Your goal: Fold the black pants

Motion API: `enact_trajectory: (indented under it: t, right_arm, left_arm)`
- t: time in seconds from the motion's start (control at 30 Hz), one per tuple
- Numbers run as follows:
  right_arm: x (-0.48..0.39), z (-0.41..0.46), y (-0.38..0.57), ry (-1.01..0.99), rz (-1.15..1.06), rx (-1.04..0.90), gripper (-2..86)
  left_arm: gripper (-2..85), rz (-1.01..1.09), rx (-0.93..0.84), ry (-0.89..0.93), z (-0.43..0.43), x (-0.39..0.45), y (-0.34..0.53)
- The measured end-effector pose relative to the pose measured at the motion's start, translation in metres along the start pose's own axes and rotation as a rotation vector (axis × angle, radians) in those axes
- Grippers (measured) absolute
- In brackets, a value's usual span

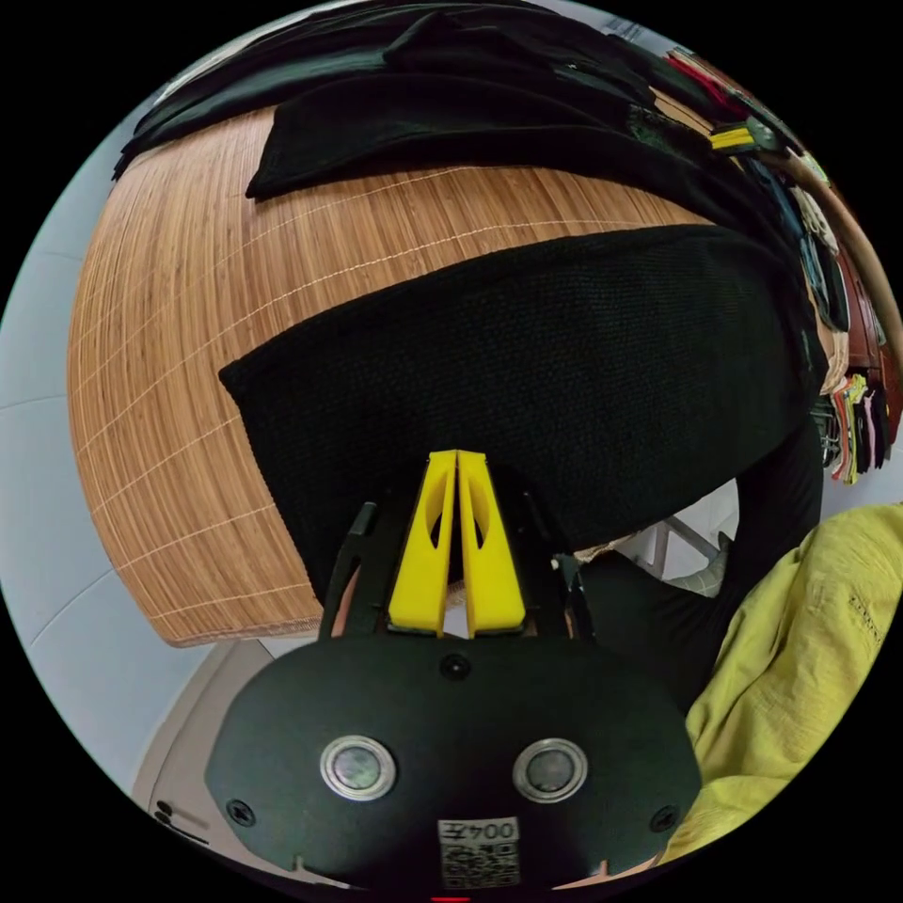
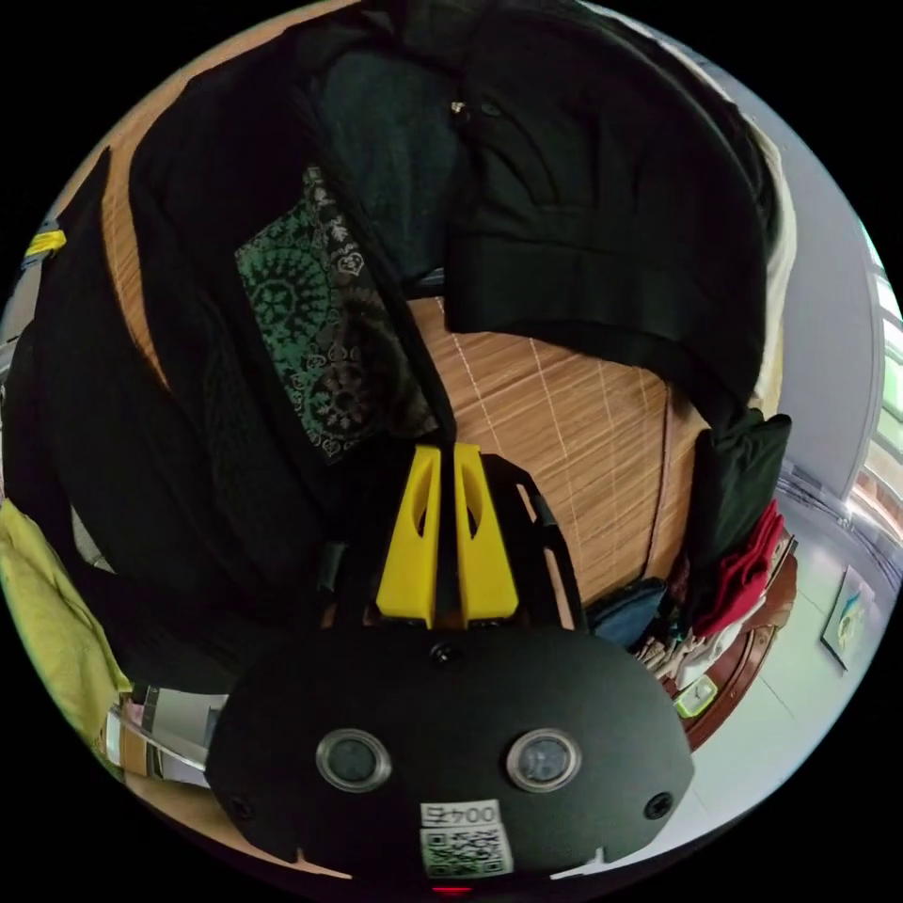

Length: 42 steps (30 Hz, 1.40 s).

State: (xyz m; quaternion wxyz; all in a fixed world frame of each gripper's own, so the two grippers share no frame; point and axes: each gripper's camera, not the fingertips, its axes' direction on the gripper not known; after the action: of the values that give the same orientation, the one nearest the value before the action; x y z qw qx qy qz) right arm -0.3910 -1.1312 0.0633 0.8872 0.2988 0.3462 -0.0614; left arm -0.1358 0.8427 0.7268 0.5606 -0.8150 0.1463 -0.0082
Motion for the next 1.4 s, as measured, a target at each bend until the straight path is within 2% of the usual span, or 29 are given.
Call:
enact_trajectory:
  t: [0.17,0.4,0.57,0.73,0.9,0.97,1.07,1.13,1.23,1.4]
  right_arm:
    - [-0.055,-0.069,0.05,0.064,0.013,0.104,2.7]
    - [-0.223,-0.146,0.141,0.266,0.011,0.257,3.2]
    - [-0.355,-0.131,0.187,0.3,0.038,0.307,3.4]
    - [-0.458,-0.068,0.202,0.312,0.205,0.289,3.8]
    - [-0.478,-0.016,0.203,0.181,0.322,0.199,4.9]
    - [-0.478,-0.012,0.211,0.126,0.394,0.227,4.7]
    - [-0.481,-0.011,0.224,0.08,0.441,0.236,4.6]
    - [-0.487,-0.01,0.234,0.067,0.459,0.245,4.5]
    - [-0.494,-0.011,0.247,0.063,0.475,0.26,4.4]
    - [-0.503,-0.012,0.274,0.029,0.534,0.32,4.3]
  left_arm:
    - [0.1,-0.033,0.032,0.004,0.003,0.001,0.012]
    - [0.1,-0.052,0.071,-0.106,0.004,0.022,0.036]
    - [0.1,-0.053,0.085,-0.169,0.006,0.031,0.053]
    - [0.3,-0.094,0.136,-0.156,0.01,0.021,0.082]
    - [1.4,-0.145,0.207,-0.095,0.015,0.0,0.117]
    - [2.6,-0.154,0.225,-0.066,0.015,-0.01,0.129]
    - [7.6,-0.225,0.281,0.193,0.007,-0.047,0.153]
    - [10.9,-0.298,0.421,0.393,-0.012,-0.072,0.172]
    - [14.7,-0.314,0.496,0.378,-0.044,-0.074,0.164]
    - [17.4,-0.252,0.433,0.238,-0.069,-0.044,0.101]
